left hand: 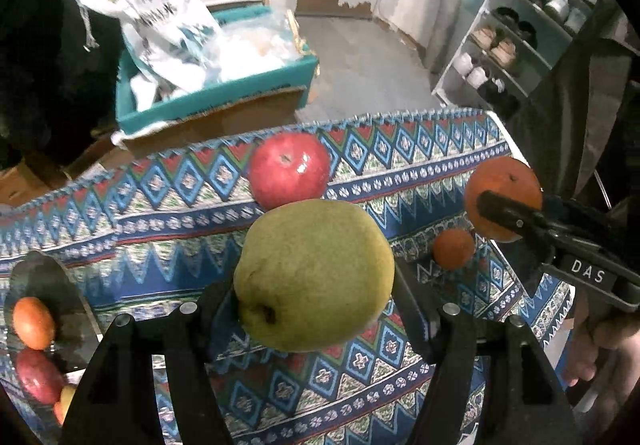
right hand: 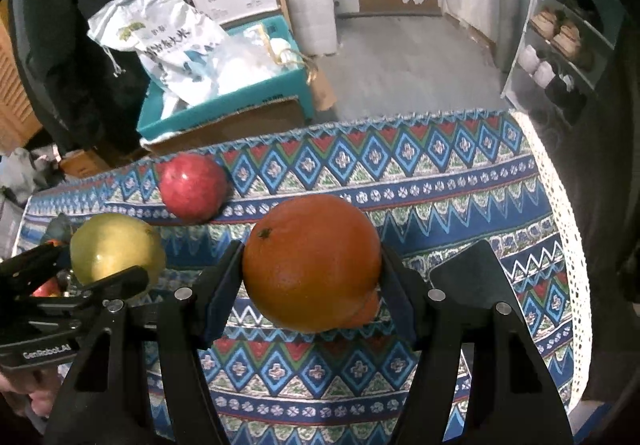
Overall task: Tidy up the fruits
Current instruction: 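Lift the yellow apple with the left tool while the right tool carries the orange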
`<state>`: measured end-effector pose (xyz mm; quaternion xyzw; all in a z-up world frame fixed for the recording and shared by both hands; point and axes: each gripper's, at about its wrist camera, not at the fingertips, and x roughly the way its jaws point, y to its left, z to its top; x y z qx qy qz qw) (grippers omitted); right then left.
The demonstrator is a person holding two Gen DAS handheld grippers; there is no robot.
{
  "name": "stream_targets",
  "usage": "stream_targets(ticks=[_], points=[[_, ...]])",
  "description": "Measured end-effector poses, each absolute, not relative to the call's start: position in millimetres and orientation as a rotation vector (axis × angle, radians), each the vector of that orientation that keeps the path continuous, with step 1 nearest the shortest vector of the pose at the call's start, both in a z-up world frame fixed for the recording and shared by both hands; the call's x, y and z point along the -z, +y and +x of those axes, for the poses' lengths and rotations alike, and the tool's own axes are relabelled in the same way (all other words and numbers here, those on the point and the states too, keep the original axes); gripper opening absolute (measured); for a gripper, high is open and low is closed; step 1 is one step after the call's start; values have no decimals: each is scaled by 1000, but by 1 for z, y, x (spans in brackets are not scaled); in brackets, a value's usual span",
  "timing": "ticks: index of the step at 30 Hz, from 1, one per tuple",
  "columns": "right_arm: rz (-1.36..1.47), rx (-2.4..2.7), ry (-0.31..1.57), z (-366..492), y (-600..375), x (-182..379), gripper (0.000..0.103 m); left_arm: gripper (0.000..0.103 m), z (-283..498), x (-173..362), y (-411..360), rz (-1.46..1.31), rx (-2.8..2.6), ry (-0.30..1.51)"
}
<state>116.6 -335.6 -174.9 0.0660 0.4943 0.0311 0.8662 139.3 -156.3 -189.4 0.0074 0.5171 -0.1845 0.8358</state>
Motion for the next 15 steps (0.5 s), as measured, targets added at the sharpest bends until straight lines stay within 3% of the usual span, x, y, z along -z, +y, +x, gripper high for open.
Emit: stream_targets(ticks=[15], points=[[122,-119,914,97,-313,116,66,71,111,121,-123,-2,366,964]])
